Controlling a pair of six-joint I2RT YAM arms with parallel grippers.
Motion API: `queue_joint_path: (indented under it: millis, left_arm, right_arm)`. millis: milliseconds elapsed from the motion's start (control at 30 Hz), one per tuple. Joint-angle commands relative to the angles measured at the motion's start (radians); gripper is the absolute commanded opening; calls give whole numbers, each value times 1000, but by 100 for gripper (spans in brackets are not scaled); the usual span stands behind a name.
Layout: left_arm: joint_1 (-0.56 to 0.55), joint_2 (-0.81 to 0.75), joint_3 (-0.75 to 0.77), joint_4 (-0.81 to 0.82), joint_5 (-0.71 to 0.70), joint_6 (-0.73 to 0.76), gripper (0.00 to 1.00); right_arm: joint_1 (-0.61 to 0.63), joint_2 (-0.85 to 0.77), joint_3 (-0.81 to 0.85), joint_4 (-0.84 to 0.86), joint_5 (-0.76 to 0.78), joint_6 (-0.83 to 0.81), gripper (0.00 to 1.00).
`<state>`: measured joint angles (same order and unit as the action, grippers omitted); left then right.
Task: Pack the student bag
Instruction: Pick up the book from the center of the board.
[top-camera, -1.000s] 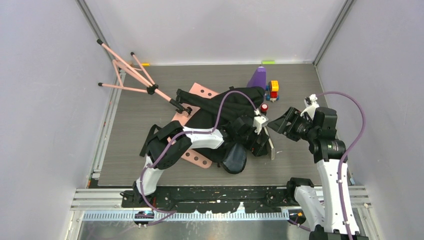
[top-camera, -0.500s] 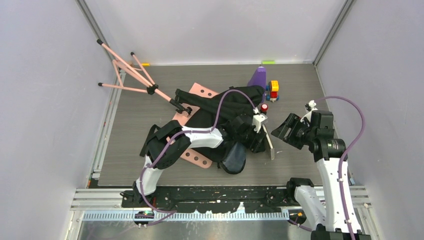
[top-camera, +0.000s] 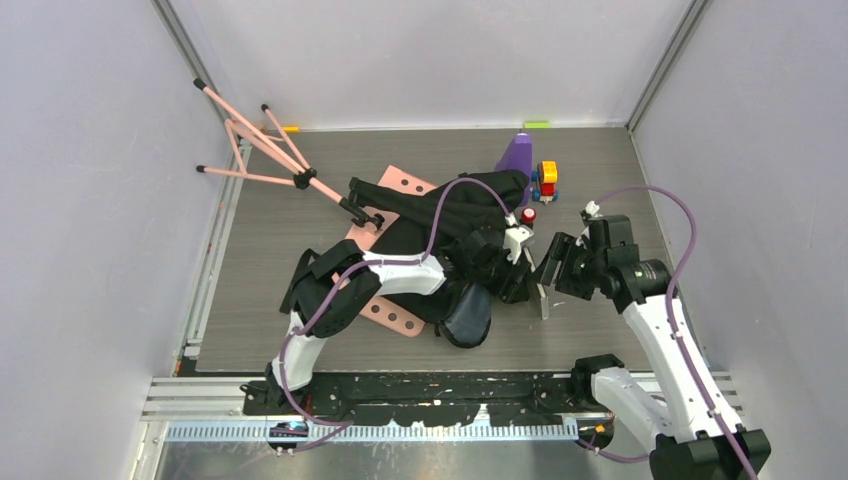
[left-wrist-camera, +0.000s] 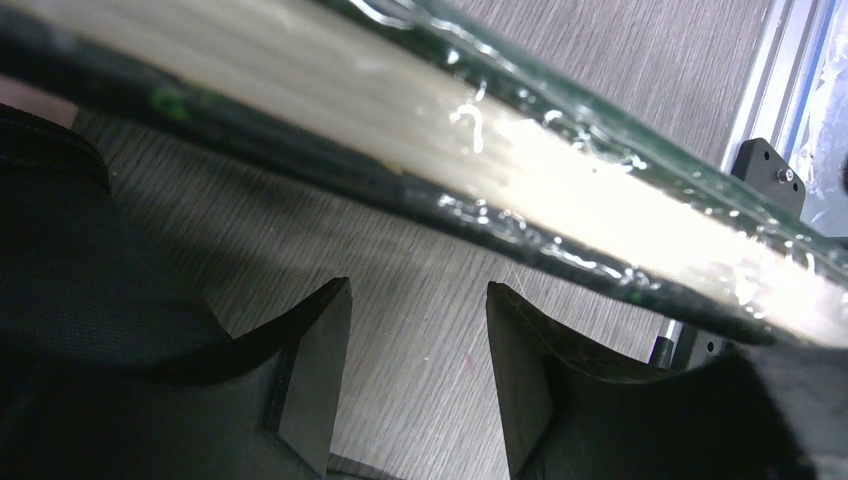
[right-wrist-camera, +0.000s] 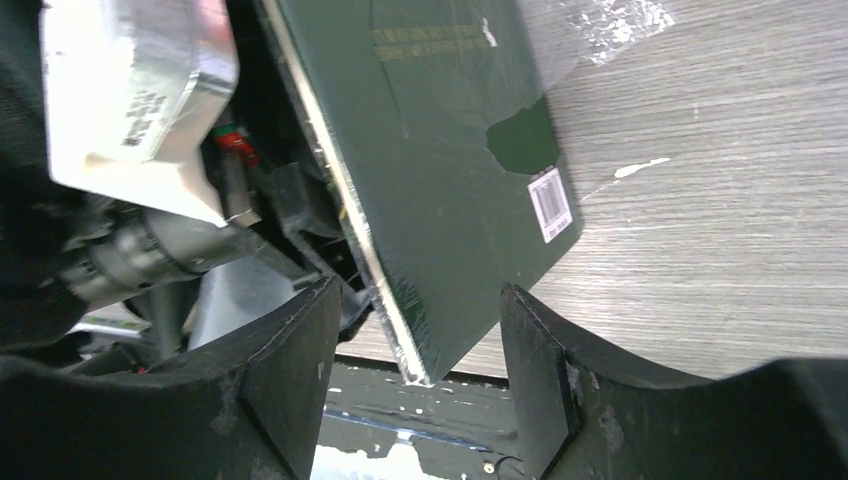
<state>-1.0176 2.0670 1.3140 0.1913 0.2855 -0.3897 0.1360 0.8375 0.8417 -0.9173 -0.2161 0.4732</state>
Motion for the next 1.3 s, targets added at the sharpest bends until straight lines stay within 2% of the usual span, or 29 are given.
queue_joint_path:
  millis: [0,200,333,400,433,467,500,567,667,800,1033,1267]
  left_arm:
    - [79,-52,-1,-25,-47,-50,54]
    - [79,-85,-10,-39,-57,-39,54]
    - [79,-117,-19,-56,-59,-33,55]
    - [79,-140,-25,-68,-60,-27,55]
    - [79,-155,-32,-76,-60,-22,56]
    - [79,-174,-39,-86,-60,-14,57]
    - [79,-196,-45,-100,-58,-3,59]
    - [78,-245,-57,-130,-51,22,63]
    - [74,-332,-63,-186,-34,63,68]
    - [55,-459,-37,-339,-55,136,74]
    - [37,-615,79,-642,-107,232,84]
    - [36,-723,198,-909,-4,276,92]
  right_arm:
    - [75,40,39,-13,161,36,64]
    - [133,84,27,33,334,46,55]
    - [179,127,8,89,394,30,50]
    - [194,139,-7,131,393,14,43]
    - [196,144,-8,141,393,14,31]
    - [197,144,-6,152,403,21,25]
    - [197,138,-3,154,413,37,11]
    - [197,119,11,151,459,60,2]
    - [197,95,61,117,552,71,1]
    - [197,86,137,100,587,67,1]
    - [197,59,218,145,489,105,1]
    - [197,6,247,165,376,154,1]
